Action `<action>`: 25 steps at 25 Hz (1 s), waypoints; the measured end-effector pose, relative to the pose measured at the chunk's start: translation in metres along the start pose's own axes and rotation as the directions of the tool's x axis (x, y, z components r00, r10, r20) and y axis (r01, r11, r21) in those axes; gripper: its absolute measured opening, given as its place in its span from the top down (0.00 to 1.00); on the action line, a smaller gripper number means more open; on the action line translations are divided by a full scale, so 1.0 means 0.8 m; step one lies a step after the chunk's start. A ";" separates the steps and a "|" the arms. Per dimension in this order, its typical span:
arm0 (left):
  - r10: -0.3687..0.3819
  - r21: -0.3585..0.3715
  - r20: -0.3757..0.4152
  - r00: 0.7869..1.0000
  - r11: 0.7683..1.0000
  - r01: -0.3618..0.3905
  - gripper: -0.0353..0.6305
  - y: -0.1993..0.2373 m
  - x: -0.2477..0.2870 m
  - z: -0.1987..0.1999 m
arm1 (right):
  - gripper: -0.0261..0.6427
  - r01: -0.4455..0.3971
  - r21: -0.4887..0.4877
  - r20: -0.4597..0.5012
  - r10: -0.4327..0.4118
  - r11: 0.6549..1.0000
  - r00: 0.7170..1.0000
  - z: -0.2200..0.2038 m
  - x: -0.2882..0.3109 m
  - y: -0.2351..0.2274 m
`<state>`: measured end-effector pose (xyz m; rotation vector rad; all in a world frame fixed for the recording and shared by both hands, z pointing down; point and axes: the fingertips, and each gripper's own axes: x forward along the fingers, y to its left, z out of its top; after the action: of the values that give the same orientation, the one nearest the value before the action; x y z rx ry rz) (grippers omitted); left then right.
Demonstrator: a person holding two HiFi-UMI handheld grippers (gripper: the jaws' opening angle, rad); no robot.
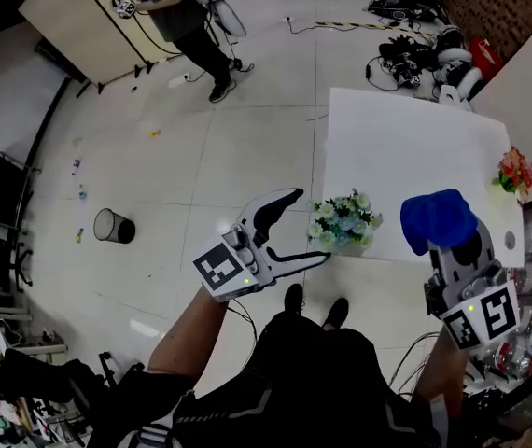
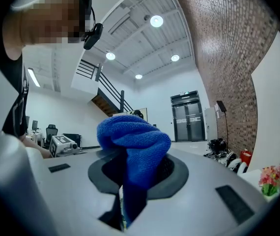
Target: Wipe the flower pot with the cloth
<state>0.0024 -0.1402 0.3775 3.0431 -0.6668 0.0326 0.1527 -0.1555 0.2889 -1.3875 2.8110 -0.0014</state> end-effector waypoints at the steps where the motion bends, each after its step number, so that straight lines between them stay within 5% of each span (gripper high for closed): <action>1: -0.012 0.002 -0.023 1.000 1.000 0.012 0.27 0.004 0.002 -0.013 | 0.86 0.010 0.016 0.004 -0.011 1.000 1.000 -0.002 0.005 -0.002; 8: -0.072 -0.006 -0.072 0.995 0.997 0.072 0.05 0.026 0.014 -0.101 | 0.86 0.077 0.011 -0.045 -0.077 0.997 0.996 -0.052 0.018 -0.011; 17: -0.134 -0.089 -0.110 0.985 0.988 0.124 0.05 0.039 0.041 -0.268 | 0.86 0.129 -0.011 -0.070 -0.130 0.992 0.989 -0.130 0.012 -0.022; 25: -0.090 -0.112 -0.068 0.994 0.990 0.083 0.05 0.063 0.081 -0.342 | 0.86 0.153 -0.019 -0.100 -0.154 0.988 0.983 -0.201 0.009 -0.043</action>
<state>0.0357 -0.2050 0.6537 2.9467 -0.5134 0.1014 0.1745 -0.1823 0.4494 -1.6480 2.7778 -0.0587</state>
